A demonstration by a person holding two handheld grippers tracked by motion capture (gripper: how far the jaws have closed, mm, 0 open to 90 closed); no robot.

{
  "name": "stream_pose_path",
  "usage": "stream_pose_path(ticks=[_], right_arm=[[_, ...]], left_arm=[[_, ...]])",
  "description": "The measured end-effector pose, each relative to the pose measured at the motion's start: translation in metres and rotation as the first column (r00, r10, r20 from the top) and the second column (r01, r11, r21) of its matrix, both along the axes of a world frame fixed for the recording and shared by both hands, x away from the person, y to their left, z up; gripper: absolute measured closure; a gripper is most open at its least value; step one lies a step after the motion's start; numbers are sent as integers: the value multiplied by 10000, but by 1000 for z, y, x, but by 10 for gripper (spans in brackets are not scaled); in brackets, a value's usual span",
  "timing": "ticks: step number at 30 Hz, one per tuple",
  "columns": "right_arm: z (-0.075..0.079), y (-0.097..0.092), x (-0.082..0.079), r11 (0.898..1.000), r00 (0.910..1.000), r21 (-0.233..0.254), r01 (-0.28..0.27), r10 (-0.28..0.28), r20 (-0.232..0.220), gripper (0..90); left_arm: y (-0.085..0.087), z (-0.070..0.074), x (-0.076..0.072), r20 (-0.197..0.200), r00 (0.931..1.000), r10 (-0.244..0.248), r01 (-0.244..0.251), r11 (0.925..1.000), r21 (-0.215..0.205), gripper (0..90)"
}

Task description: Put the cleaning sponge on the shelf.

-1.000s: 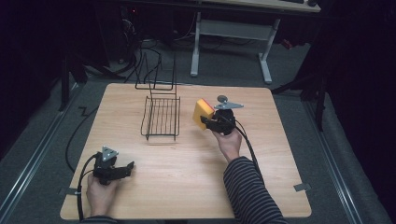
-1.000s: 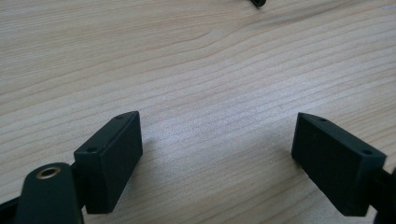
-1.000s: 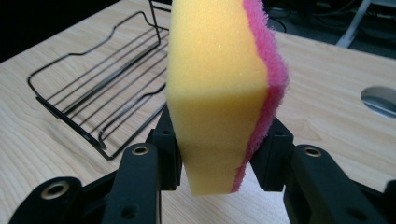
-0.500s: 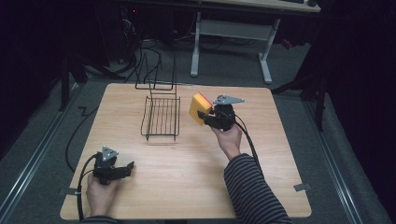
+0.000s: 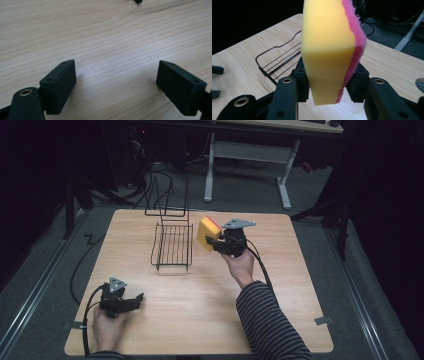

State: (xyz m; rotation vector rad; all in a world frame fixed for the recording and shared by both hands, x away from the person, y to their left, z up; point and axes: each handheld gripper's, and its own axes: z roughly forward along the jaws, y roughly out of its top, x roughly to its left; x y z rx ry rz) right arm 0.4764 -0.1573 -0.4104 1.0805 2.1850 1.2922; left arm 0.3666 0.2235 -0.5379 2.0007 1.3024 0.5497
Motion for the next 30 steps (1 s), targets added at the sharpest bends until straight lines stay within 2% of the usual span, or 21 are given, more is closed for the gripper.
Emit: stream_pose_path(ticks=[9, 30], right_arm=[[-1, 11, 5, 9998, 9998, 36, -173, 173, -64, 602], [-7, 43, 14, 9978, 9981, -271, -611, 608, -114, 601]], left_arm=[[0, 0, 0, -2, 10000, 2, -2, 10000, -3, 170], [0, 0, 0, -5, 10000, -8, 8, 10000, 7, 169]])
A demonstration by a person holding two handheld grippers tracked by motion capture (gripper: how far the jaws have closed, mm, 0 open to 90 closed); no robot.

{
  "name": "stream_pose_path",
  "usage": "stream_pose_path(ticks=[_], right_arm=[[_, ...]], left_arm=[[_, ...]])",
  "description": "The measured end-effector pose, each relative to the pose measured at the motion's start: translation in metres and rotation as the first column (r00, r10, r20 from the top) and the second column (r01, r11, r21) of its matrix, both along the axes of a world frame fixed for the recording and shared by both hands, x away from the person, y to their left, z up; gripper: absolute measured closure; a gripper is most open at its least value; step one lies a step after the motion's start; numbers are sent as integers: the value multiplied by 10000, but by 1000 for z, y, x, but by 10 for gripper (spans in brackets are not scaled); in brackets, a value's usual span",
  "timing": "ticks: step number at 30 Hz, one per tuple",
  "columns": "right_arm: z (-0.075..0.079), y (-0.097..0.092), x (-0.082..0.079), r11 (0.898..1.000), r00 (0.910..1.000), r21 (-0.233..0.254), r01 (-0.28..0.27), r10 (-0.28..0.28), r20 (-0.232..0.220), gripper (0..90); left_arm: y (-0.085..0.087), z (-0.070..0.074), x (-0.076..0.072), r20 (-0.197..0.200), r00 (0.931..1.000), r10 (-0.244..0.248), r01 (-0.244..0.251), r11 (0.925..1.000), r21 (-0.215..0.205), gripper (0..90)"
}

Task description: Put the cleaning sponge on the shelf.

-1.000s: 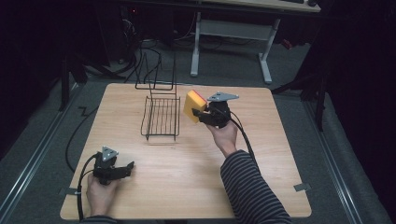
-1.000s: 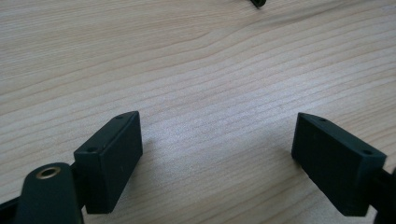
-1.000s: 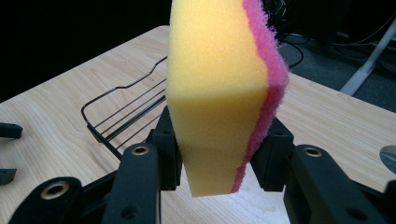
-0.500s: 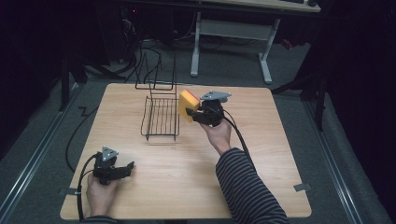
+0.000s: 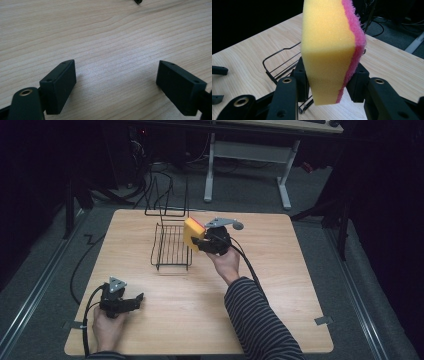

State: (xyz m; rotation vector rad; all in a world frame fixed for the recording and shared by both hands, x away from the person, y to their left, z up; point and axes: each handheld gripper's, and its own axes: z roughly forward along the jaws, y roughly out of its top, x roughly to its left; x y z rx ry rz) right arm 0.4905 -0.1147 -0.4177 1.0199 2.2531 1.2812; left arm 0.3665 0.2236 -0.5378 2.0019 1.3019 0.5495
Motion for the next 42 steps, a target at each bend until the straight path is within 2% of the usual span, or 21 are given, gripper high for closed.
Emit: stream_pose_path(ticks=[18, 29, 36, 42], right_arm=[[-11, 29, 6, 9989, 9992, -257, -398, 398, -22, 601], [-23, 46, 10, 9968, 9977, -499, -625, 611, -290, 598], [-30, 49, 13, 9962, 9964, -599, -632, 597, -597, 591], [-34, 50, 14, 9959, 9963, -652, -629, 589, -622, 597]], left_arm=[[0, 0, 0, -1, 10000, 16, -16, 10000, -20, 169], [0, 0, 0, -2, 10000, 32, -32, 10000, -12, 169], [0, 0, 0, 3, 10000, 35, -35, 10000, -9, 169], [0, 0, 0, 3, 10000, 35, -35, 10000, -9, 169]])
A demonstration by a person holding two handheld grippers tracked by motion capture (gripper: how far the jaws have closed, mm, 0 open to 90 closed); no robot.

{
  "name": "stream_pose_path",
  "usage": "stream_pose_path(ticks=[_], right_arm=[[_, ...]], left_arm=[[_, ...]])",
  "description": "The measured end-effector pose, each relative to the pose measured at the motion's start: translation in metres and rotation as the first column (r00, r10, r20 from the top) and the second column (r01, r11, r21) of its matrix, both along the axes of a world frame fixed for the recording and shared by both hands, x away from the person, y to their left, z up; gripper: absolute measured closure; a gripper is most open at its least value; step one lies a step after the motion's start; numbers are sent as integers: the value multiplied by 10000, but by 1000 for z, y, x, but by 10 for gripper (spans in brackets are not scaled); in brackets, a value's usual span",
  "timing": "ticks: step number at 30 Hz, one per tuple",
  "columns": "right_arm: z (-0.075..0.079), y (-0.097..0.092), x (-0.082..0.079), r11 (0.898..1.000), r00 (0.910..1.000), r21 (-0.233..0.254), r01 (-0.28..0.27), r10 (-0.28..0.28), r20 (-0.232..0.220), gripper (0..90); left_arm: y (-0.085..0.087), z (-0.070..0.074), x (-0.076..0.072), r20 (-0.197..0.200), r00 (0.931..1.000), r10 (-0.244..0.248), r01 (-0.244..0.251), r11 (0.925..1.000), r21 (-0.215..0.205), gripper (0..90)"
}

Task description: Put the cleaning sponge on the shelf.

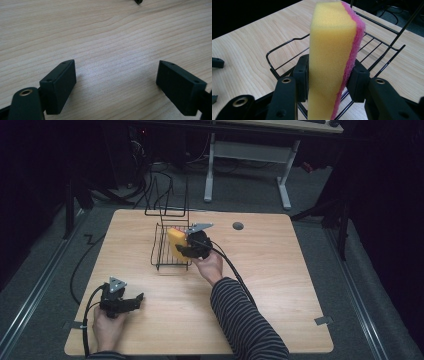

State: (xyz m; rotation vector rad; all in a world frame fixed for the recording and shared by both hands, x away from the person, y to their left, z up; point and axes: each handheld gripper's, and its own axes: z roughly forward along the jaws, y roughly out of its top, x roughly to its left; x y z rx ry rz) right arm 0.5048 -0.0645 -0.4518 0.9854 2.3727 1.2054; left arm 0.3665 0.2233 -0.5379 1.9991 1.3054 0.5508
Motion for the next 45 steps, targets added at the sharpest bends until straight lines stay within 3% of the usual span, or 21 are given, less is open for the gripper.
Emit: stream_pose_path(ticks=[30, 33, 40, 45], right_arm=[[-11, -2, -4, 9999, 9998, -120, -109, 107, -156, 595], [-11, -2, -5, 9999, 9996, -143, -34, 30, -282, 562], [-12, -1, -6, 9995, 10000, -317, 17, -20, -70, 463], [-14, 0, -6, 9997, 9999, -260, -14, 10, -138, 491]], left_arm=[[0, 0, 0, -11, 10000, -9, 9, 10000, -2, 169], [0, 0, 0, -6, 10000, -3, 3, 10000, -1, 169], [0, 0, 0, -9, 10000, -8, 8, 10000, 3, 169], [0, 0, 0, -3, 10000, -2, 2, 10000, -5, 170]])
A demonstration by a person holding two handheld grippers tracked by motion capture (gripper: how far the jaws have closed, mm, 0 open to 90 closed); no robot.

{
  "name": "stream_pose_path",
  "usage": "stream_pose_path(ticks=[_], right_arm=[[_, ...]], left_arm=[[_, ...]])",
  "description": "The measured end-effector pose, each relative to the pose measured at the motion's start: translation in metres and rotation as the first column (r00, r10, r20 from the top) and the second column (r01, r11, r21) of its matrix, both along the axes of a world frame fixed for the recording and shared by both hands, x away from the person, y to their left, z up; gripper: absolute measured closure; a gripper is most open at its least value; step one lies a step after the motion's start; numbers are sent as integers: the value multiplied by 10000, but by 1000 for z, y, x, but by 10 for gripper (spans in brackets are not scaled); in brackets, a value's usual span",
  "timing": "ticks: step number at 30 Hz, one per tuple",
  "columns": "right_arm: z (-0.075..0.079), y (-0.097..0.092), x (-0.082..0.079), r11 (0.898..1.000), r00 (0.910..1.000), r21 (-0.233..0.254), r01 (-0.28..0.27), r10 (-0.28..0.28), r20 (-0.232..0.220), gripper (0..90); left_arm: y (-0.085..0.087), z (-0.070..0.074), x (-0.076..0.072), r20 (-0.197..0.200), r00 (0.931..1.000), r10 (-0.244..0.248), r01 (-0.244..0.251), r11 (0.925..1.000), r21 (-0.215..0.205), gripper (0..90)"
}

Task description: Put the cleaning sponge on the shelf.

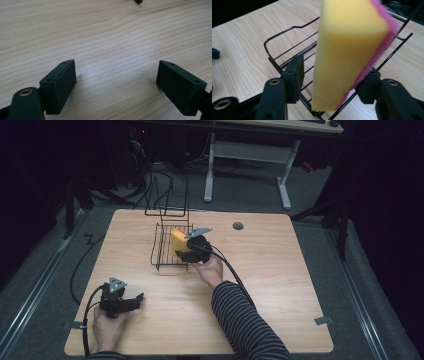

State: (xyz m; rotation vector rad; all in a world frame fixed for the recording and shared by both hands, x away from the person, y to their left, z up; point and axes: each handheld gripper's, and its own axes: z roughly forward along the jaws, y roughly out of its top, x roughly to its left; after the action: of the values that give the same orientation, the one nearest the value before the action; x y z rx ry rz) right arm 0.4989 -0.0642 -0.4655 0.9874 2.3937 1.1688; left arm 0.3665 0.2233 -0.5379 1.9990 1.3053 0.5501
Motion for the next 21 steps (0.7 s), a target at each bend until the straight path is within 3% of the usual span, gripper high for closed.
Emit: stream_pose_path(ticks=[9, 16, 21], right_arm=[[1, -1, -1, 10000, 10000, -27, -22, 22, -2, 483], [1, -5, -2, 9999, 9999, 56, 143, -143, 22, 420], [1, -8, -3, 9996, 9997, 145, 251, -252, 71, 445]], left_arm=[[0, 0, 0, -3, 10000, 1, -1, 10000, -7, 169], [0, 0, 0, 2, 10000, 1, -1, 10000, -6, 169], [0, 0, 0, 12, 10000, 2, -2, 10000, 1, 169]])
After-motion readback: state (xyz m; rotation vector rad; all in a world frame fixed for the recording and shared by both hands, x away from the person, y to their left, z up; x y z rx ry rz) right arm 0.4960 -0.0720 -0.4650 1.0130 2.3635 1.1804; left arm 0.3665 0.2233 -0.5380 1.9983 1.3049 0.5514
